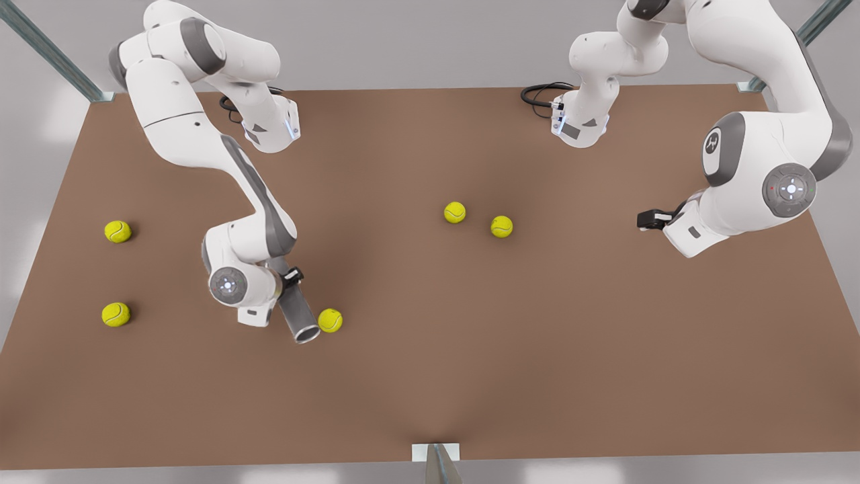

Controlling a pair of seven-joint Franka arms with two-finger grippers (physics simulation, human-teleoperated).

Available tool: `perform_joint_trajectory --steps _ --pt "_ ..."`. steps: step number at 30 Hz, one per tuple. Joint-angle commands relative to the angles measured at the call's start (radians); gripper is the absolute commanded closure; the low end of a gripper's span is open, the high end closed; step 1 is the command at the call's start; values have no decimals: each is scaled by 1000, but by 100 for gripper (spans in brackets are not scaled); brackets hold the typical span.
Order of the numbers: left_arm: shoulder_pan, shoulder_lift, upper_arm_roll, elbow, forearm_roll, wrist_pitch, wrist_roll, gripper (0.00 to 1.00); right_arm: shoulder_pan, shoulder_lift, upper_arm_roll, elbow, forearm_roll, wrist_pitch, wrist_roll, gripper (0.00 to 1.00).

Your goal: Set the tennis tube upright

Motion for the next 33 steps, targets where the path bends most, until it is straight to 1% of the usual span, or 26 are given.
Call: perform_joint_trajectory --steps 1,3,9,13,17,18,20,22,23,26,33 --pt "0 0 0 0 0 0 0 0 8 0 0 1 -1 1 1 30" --pt "0 0 0 -2 0 0 0 0 36 1 0 1 -2 9 1 30" --pt "1 5 2 0 0 -6 -2 0 201 8 -1 58 1 20 16 30" --pt "0 5 0 0 0 -8 -2 0 283 23 -1 89 -8 23 13 30" --pt "0 5 0 0 0 -12 -2 0 350 52 -3 89 -14 92 -1 29" --pt "1 5 0 0 0 -12 -2 0 387 57 -3 103 -57 93 -5 29" --pt "1 5 0 0 0 -12 -2 0 421 67 -3 117 -76 93 -7 29" --pt "1 6 0 0 0 -12 -2 0 456 74 -3 129 -153 93 -7 29" --pt "1 6 0 0 0 -12 -2 0 470 90 -3 153 -211 93 -41 29" --pt "1 11 0 0 0 -12 -2 0 474 115 -3 176 -219 93 -182 29" --pt "3 35 0 0 -1 -5 0 0 491 153 -6 229 -277 95 -312 29"
